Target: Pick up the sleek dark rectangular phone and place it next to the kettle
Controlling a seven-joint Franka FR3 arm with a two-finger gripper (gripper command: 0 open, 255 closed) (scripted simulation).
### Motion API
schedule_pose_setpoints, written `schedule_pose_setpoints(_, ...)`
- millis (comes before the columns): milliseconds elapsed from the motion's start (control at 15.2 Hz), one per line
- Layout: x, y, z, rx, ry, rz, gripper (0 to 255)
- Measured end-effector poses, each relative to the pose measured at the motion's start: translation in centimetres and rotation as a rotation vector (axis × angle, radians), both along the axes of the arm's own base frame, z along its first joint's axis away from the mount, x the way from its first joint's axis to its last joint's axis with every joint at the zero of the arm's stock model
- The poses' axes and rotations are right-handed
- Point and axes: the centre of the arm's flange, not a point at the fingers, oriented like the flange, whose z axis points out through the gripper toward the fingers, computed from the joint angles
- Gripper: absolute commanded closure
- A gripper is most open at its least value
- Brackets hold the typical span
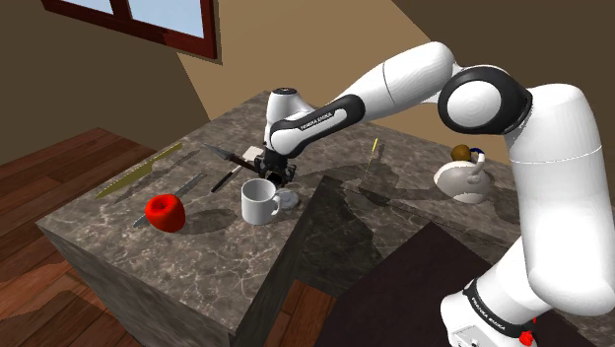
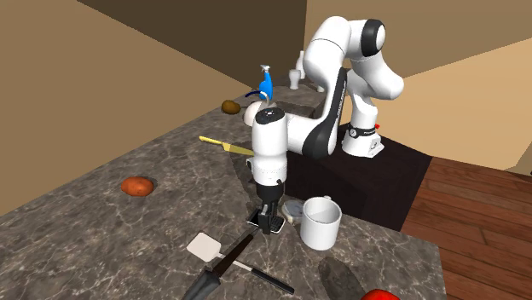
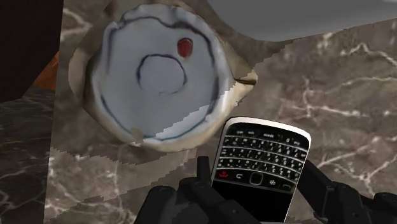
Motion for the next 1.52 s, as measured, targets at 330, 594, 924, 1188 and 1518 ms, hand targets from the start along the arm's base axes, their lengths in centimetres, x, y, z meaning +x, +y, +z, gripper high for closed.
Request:
schedule_pose_setpoints(330,0.0,0.0,1.7,0.0,0.0,0.0,255)
schedule_pose_setpoints(594,-0.1,-0.2,3.6,0.0,0.0,0.0,255)
schedule_pose_setpoints(924,-0.1,-0.1,6.3,0.0,0.0,0.0,255)
schedule_pose_setpoints(1188,-0.1,0.0,8.5,0.0,0.0,0.0,255)
schedule_pose_setpoints(1518,0.1,0.0,11.0,0.0,0.0,0.0,255)
